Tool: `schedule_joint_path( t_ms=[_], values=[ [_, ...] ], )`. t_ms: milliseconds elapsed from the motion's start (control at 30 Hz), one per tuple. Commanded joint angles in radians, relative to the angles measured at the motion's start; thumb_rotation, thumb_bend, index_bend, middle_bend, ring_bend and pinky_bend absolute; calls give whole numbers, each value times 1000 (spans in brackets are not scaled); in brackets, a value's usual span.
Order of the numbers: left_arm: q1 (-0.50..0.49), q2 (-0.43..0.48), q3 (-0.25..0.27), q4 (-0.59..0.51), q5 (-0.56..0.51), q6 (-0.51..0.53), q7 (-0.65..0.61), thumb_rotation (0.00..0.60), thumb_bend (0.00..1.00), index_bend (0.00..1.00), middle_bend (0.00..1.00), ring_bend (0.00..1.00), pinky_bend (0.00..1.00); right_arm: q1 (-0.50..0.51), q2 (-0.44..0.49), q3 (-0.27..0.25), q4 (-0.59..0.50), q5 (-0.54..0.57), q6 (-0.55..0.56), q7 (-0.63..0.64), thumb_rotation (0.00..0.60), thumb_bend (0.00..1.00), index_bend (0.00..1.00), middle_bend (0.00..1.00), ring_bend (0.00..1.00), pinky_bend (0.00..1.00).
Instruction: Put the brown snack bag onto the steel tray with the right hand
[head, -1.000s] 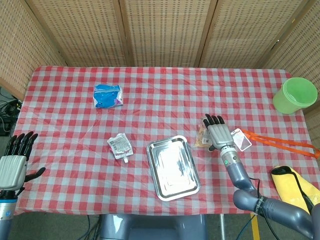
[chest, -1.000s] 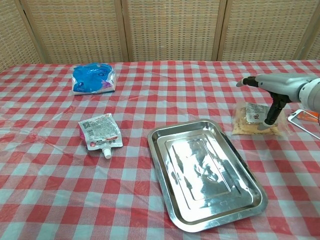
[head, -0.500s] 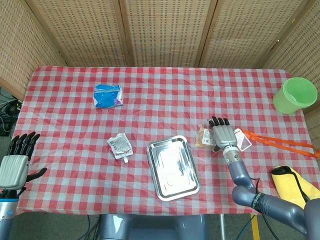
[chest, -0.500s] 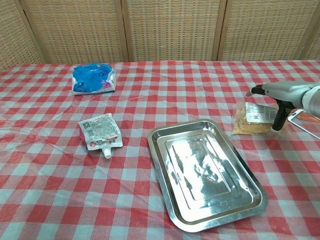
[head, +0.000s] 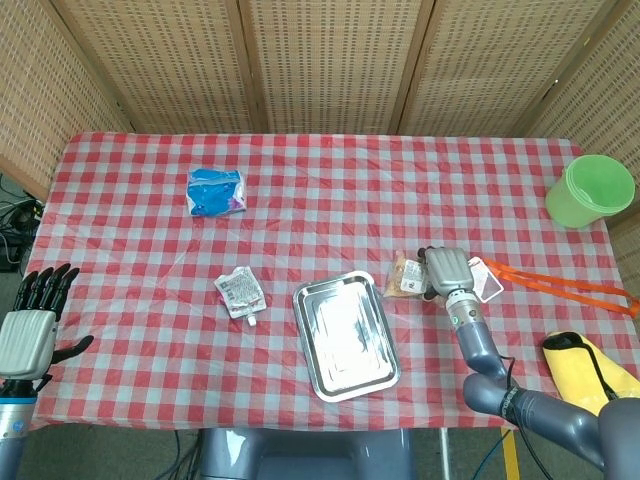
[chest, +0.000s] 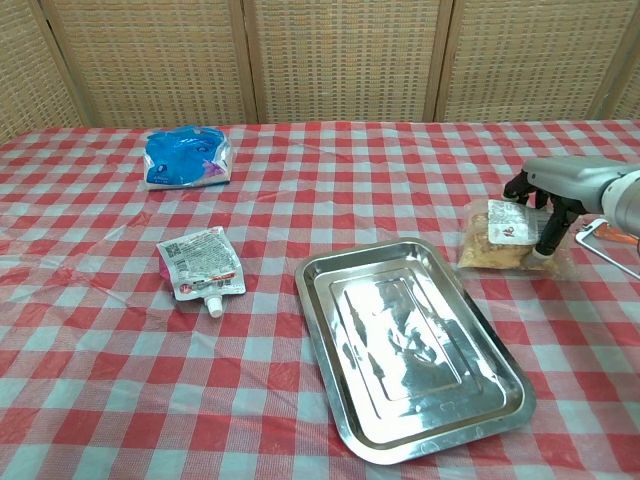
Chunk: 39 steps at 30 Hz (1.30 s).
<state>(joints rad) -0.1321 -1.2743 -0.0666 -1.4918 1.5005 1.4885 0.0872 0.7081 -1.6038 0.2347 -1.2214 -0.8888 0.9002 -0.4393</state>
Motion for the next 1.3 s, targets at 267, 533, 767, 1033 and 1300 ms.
schedule_joint_path(
  t_ms=[267, 533, 767, 1033, 1300],
  values=[
    [0, -2, 2, 0, 2, 2, 5, 600, 0, 0, 0, 0, 0, -13, 97, 11, -215, -144, 126, 11, 600, 144, 568, 492, 472, 531],
    [-2, -1, -1, 3, -7, -2, 1, 600, 0, 0, 0, 0, 0, -16, 136, -30, -471, -235, 196, -82, 600, 143, 561, 486, 472, 530],
    [0, 3, -3, 2, -12, 0, -9, 600, 0, 0, 0, 0, 0, -9, 113, -70, -554, -256, 200, -140, 600, 139, 551, 469, 465, 528],
    [-1, 5, -1, 3, -10, -2, -12, 600, 0, 0, 0, 0, 0, -3, 84, -91, -570, -231, 195, -175, 600, 131, 416, 333, 339, 366],
    [0, 6, 0, 0, -10, 1, -12, 600, 0, 0, 0, 0, 0, 10, 92, -94, -584, -171, 188, -225, 600, 104, 96, 3, 1, 27]
  ],
)
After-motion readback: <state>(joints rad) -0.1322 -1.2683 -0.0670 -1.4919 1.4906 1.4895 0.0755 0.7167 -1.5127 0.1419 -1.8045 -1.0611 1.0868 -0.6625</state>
